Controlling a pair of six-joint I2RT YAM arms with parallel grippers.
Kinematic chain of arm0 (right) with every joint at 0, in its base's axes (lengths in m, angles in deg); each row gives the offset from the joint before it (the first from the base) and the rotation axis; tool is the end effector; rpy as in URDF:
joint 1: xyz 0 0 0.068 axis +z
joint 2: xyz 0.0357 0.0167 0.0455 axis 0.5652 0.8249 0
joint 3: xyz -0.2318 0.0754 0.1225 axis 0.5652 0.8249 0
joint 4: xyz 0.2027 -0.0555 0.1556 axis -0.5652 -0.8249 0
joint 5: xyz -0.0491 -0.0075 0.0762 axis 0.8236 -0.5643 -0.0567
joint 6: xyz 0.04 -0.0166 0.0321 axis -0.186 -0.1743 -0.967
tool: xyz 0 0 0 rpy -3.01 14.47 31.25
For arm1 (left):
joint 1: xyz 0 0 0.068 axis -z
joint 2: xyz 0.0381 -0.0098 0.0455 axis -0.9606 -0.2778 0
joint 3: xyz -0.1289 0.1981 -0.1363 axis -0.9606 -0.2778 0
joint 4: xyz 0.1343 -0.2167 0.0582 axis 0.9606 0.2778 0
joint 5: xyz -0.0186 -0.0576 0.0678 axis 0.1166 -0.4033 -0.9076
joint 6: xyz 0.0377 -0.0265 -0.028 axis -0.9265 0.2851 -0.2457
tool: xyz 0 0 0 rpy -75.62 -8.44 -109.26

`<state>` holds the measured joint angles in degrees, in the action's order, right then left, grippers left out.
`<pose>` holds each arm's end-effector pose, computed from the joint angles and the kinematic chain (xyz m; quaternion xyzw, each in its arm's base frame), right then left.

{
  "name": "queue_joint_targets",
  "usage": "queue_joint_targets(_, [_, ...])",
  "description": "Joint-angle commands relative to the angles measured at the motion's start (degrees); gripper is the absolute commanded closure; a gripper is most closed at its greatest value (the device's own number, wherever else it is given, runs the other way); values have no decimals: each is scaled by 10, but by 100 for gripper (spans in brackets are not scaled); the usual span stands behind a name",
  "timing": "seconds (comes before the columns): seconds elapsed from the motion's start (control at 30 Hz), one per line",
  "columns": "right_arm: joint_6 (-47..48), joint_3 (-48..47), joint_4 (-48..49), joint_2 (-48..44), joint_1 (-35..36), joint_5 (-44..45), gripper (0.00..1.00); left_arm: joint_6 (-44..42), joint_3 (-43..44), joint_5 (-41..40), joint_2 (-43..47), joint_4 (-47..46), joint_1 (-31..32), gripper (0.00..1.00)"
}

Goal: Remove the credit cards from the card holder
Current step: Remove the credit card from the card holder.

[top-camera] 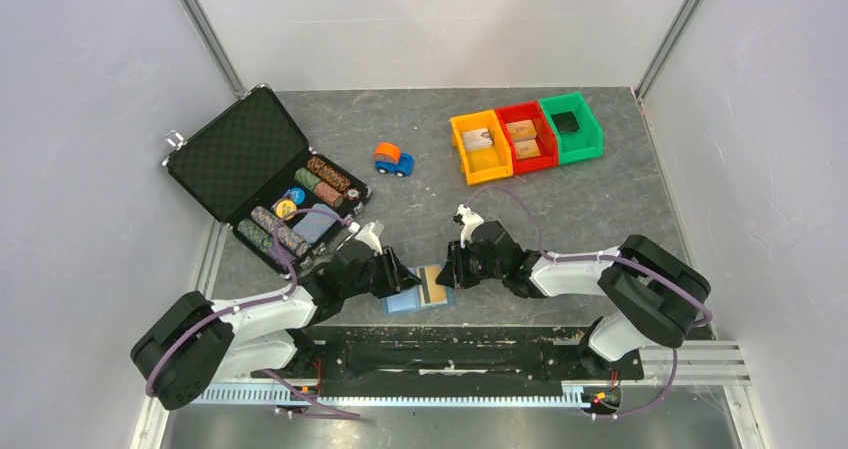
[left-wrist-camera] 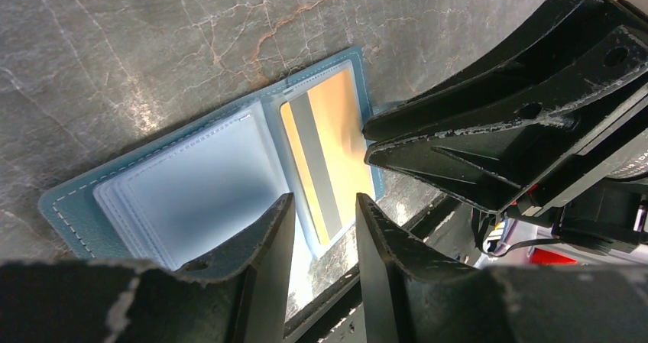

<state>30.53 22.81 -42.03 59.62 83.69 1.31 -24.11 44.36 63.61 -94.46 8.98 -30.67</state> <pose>0.1725 0.2128 0.1344 -0.1599 0.8788 0.3699 0.2555 0.1374 -0.1370 0.1371 -0.0450 0.8807 -0.3976 0.2534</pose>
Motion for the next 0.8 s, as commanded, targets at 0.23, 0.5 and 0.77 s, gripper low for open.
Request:
queue_joint_targets(0.23, [-30, 24, 64, 20, 1, -32, 75, 3, -24, -13, -25, -56, 2, 59])
queue_joint_targets(0.5, [-31, 30, 67, 20, 0, -32, 78, -3, -31, -20, -22, -56, 3, 59])
queue_joint_targets(0.77, [-40, 38, 88, 31, 1, -40, 84, 4, -40, -7, -23, -80, 3, 60])
